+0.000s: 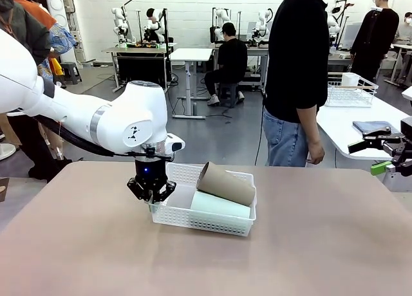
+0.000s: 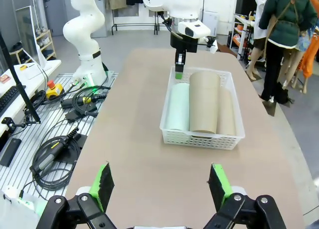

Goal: Clean and organize the cups into the basket.
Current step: Move the Organizing basket back to the left side of the table.

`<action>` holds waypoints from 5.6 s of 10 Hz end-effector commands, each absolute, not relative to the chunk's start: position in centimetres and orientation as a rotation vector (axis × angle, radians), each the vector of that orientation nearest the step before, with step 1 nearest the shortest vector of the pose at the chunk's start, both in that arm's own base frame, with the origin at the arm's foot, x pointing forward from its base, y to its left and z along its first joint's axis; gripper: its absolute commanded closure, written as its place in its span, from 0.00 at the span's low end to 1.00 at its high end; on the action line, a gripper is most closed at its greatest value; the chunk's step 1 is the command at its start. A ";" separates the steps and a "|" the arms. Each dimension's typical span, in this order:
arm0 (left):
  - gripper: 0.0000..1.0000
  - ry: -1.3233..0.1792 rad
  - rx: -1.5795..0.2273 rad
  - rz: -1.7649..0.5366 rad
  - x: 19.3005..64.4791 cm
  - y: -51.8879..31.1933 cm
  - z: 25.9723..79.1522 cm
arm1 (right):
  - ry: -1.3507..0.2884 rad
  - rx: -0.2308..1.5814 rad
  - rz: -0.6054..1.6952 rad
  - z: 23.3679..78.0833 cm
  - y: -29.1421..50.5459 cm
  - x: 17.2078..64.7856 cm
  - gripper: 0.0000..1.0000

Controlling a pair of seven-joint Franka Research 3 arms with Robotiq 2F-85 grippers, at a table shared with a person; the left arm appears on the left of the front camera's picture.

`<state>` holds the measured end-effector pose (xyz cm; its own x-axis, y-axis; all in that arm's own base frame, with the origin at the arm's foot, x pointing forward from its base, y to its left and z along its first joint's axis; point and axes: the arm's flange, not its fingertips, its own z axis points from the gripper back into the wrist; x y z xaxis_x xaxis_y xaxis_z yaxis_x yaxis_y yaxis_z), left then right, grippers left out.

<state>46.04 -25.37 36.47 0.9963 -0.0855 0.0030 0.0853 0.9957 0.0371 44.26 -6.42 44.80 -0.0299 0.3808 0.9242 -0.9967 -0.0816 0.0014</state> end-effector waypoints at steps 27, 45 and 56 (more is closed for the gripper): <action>0.95 -0.063 0.194 0.008 41.1 -11.8 41.6 | -0.491 1.359 0.296 42.9 -32.4 31.5 0.00; 0.95 -0.084 0.186 -0.008 43.2 4.5 40.3 | -0.491 1.359 0.296 42.9 -32.4 31.5 0.00; 0.00 0.002 0.121 -0.009 45.2 7.4 35.4 | -0.491 1.359 0.296 42.9 -32.4 31.5 0.00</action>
